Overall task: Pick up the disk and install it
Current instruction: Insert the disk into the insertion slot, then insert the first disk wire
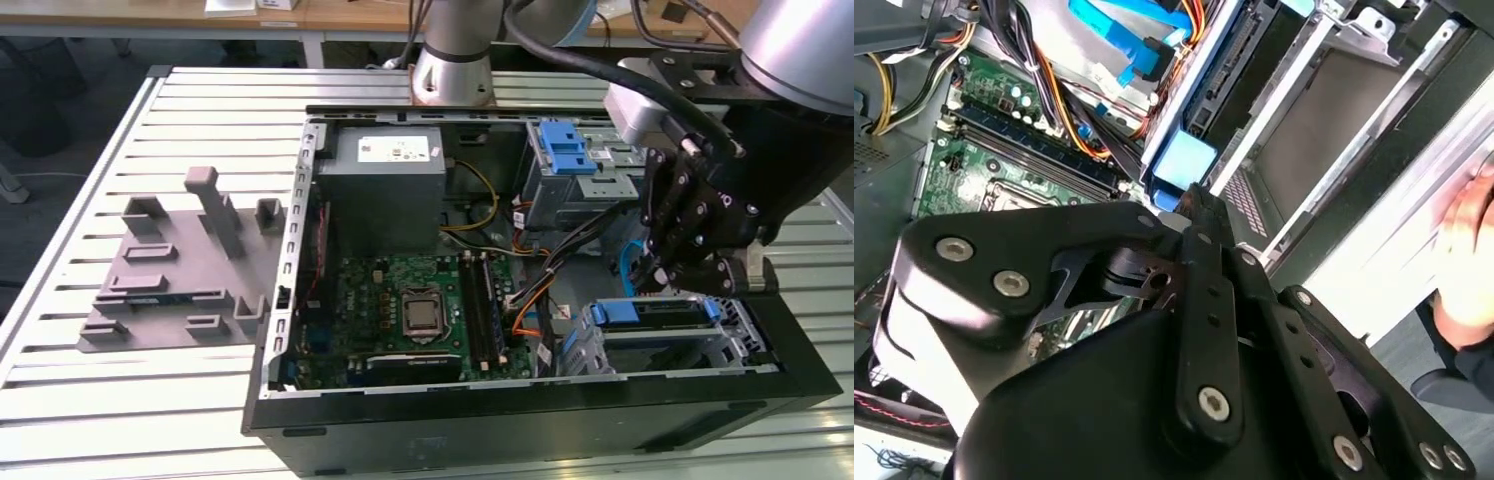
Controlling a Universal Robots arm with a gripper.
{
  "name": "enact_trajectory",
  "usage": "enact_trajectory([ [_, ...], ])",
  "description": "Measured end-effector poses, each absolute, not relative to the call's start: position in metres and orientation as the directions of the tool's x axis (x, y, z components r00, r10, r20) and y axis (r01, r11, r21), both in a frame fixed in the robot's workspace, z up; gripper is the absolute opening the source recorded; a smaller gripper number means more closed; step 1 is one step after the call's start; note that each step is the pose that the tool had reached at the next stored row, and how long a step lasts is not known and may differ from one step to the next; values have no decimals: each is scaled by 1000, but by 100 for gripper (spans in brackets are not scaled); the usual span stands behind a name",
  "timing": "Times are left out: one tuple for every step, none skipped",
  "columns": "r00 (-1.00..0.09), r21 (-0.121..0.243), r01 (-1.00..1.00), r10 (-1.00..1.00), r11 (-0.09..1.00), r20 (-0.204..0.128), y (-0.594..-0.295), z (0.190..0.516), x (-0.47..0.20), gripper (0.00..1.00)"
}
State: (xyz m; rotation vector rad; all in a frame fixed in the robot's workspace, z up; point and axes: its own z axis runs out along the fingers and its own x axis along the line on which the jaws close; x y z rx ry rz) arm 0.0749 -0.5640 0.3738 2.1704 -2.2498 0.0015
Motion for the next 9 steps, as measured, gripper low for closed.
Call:
enact_trajectory([
  [-36,10,-999,-999,36,12,-564,373,75,11],
  [-36,10,-999,-999,36,12,-564,372,75,11],
  [-36,10,-999,-999,36,12,-564,372,75,11],
  [-36,10,-999,-999,36,12,-564,371,75,11],
  [-36,10,-999,-999,36,12,-564,371,75,11],
  [-36,10,-999,-999,36,12,-564,370,75,11],
  [-35,10,-999,-999,36,12,-564,370,75,11],
  [-35,10,-999,-999,36,12,-564,370,75,11],
  [-35,10,-999,-999,36,12,-564,370,75,11],
])
